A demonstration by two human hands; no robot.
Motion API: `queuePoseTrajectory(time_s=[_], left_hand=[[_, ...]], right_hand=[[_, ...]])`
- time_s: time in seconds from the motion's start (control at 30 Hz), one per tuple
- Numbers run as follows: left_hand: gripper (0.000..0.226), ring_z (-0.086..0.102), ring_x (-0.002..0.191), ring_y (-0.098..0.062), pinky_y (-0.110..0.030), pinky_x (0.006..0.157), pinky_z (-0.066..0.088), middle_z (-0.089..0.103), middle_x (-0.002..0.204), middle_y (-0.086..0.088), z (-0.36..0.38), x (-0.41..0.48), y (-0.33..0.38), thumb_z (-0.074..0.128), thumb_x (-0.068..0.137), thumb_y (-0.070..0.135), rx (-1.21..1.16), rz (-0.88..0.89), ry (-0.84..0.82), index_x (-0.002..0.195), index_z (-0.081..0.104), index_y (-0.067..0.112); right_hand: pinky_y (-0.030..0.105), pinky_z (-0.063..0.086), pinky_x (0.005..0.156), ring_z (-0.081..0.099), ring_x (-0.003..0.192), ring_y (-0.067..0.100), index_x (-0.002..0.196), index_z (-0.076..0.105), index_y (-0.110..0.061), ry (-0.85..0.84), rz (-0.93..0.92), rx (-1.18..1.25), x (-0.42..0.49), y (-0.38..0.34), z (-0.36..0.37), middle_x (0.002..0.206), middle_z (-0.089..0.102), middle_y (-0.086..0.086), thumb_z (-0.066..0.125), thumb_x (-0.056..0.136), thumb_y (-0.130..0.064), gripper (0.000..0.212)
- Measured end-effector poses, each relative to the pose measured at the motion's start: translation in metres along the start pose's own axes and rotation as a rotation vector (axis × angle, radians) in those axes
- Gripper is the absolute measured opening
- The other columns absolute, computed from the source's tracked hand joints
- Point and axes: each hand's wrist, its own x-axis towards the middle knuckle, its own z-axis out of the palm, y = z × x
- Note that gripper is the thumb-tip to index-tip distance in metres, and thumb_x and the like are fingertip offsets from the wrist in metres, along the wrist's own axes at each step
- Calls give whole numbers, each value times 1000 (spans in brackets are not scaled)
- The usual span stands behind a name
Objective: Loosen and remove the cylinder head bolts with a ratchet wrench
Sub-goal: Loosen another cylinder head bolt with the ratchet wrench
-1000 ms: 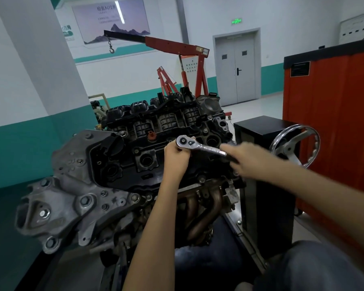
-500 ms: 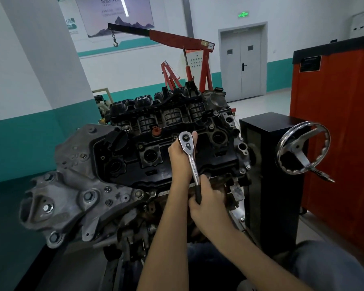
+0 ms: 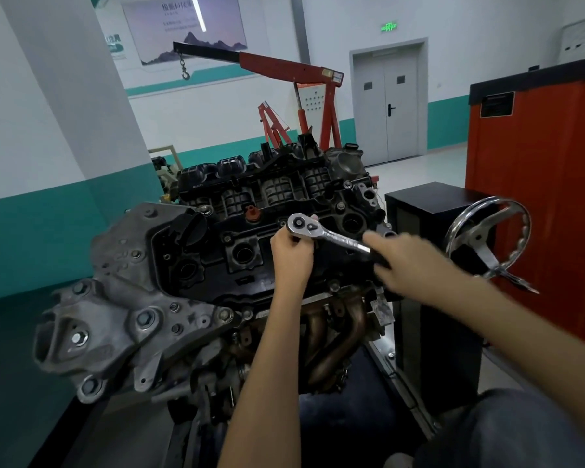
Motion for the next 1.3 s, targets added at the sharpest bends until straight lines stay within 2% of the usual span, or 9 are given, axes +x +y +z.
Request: queuePoseTrajectory(time_s=[0.1, 0.23, 0.4, 0.63, 0.7, 0.83, 1.03, 1.2, 1.3], left_hand=[[48, 35, 59, -9, -28, 60, 32, 37, 53, 11, 9, 0, 0, 64, 93, 20, -39, -42, 76, 53, 37, 22], [32, 46, 70, -13, -29, 70, 40, 47, 67, -7, 5, 4, -7, 68, 90, 25, -80, -100, 80, 68, 51, 10], [44, 44, 62, -15, -29, 63, 39, 46, 59, -3, -10, 10, 4, 69, 88, 27, 45, 48, -100, 56, 44, 11], [44, 40, 48, 0, -14, 55, 37, 45, 46, 14, -9, 10, 8, 62, 94, 21, 42, 36, -193, 52, 62, 33], [44, 43, 55, 0, -13, 58, 37, 44, 51, 16, -6, 7, 4, 62, 95, 21, -29, 32, -136, 52, 52, 26], [47, 30, 55, -5, -16, 57, 32, 31, 52, 16, 8, 3, 4, 60, 96, 18, -65, 66, -74, 59, 31, 19], [50, 26, 47, -3, -9, 55, 31, 26, 47, 14, 5, 6, 6, 61, 95, 16, -70, 8, -58, 58, 27, 22], [56, 32, 51, -1, -15, 59, 34, 33, 50, 16, -8, 13, 5, 62, 94, 16, 16, 25, -237, 46, 37, 31], [48, 44, 51, 4, -11, 55, 37, 49, 49, 18, -13, 16, 9, 59, 87, 4, 89, 50, -301, 50, 61, 34]], right_hand=[[30, 40, 51, 51, 57, 25, 91, 35, -23, 50, 195, 442, -32, -53, 38, 64, 48, 0, 56, 85, -13, 24], [16, 29, 44, 40, 49, 5, 91, 29, -24, 41, 202, 629, -32, -95, 63, 63, 43, -5, 53, 85, -9, 29], [33, 52, 56, 57, 58, 19, 93, 39, -28, -145, 38, 416, -13, -20, 16, 72, 55, 3, 55, 83, -8, 27], [26, 39, 59, 52, 66, 17, 115, 43, -22, -86, -236, -224, 48, 35, -29, 74, 49, -5, 54, 90, -19, 28], [25, 39, 57, 53, 65, 17, 108, 43, -24, -63, -153, -128, 29, 26, -16, 70, 47, -6, 55, 88, -18, 23], [29, 39, 48, 51, 52, 20, 85, 35, -27, 21, 120, 481, -28, -28, 34, 59, 47, -3, 57, 82, -11, 27], [13, 34, 46, 42, 51, 3, 104, 40, -19, 161, 330, 751, -34, -114, 76, 63, 41, -8, 55, 85, -7, 27], [21, 41, 44, 53, 52, 14, 98, 40, -31, -80, 125, 494, -25, -34, 27, 69, 51, 1, 56, 84, -9, 31], [26, 40, 54, 61, 68, 20, 104, 44, -26, -158, -96, -21, 16, 21, -20, 76, 53, -3, 56, 88, -16, 22]])
